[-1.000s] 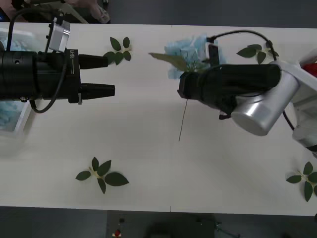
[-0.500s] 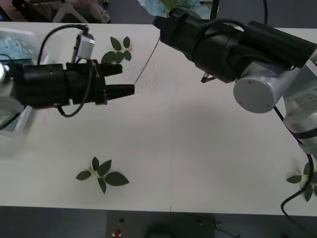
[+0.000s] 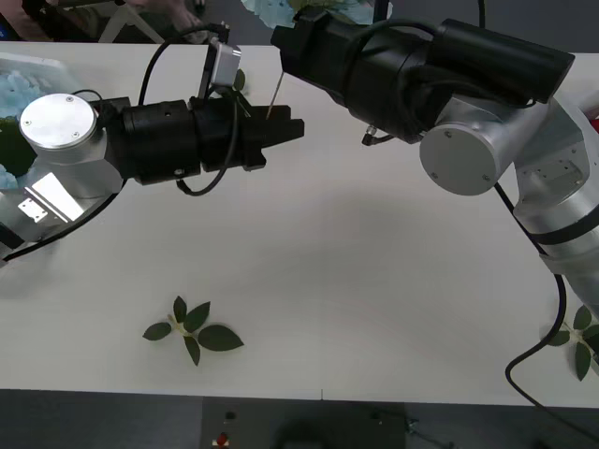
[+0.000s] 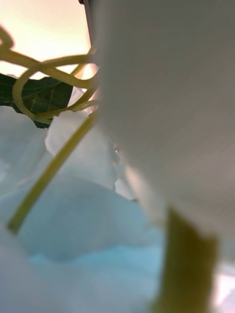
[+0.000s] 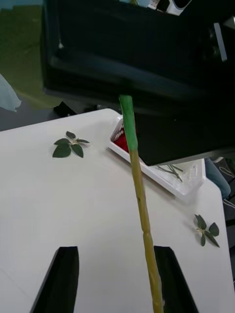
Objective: Put the red flowers into the right box and the blue flowers into the left box
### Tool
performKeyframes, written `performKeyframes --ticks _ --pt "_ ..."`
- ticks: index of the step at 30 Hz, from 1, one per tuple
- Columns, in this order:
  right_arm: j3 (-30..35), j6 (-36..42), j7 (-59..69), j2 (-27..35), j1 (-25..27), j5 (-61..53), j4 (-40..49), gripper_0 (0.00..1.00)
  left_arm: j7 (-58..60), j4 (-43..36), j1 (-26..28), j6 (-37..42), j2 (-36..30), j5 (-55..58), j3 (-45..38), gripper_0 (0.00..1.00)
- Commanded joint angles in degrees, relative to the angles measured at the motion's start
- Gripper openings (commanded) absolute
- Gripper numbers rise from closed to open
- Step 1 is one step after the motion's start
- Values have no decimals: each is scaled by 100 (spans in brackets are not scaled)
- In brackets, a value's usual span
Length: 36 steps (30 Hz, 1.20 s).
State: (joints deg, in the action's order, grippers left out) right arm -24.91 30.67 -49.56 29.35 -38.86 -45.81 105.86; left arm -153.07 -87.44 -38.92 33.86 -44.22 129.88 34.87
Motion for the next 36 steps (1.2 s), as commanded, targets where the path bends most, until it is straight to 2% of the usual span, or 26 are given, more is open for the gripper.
performKeyframes --ticks 1,11,12,13,14,15,16,17,22,25,26,28,31,33,36 --pt "13 -18 -168 -8 -139 19 66 0 243 -81 -195 -29 -183 19 28 0" --pt "22 -18 -133 1 -139 2 57 0 234 -89 -195 -38 -183 37 28 0" --pt "13 -18 -133 18 -139 2 66 6 243 -81 -195 -38 -183 46 28 0" --pt "13 -9 -168 36 -148 28 57 34 243 -89 -195 -47 -209 46 28 0" --pt "13 18 -185 45 -148 55 57 56 243 -81 -186 -64 -245 46 19 0" --pt "13 123 -212 53 -166 99 57 71 252 -81 -195 -64 -332 63 19 0" --pt "13 176 -265 62 -174 134 57 78 261 -72 -186 -64 -429 72 19 0" --pt "13 185 -379 89 -192 151 57 81 269 -63 -186 -64 -570 134 19 0" --pt "4 281 -739 194 -236 99 49 83 384 34 -177 375 -1695 239 19 0" --pt "4 281 -748 247 -236 63 49 84 419 394 -186 1131 -2486 239 19 0" --pt "4 281 -766 282 -236 46 49 84 428 666 -177 1685 -2890 248 -33 0" --pt "4 281 -792 335 -236 28 49 85 428 992 -177 2256 -3277 142 -121 0" --pt "-31 290 -959 563 -253 -95 49 85 375 1897 -125 3557 -4077 -649 -403 0" --pt "-101 325 -1231 721 -253 -271 49 85 366 2187 -125 3873 -4340 -1264 -517 0" --pt "-233 580 -2251 1108 -245 -789 49 85 392 2574 -125 3926 -4578 -2960 -684 0"
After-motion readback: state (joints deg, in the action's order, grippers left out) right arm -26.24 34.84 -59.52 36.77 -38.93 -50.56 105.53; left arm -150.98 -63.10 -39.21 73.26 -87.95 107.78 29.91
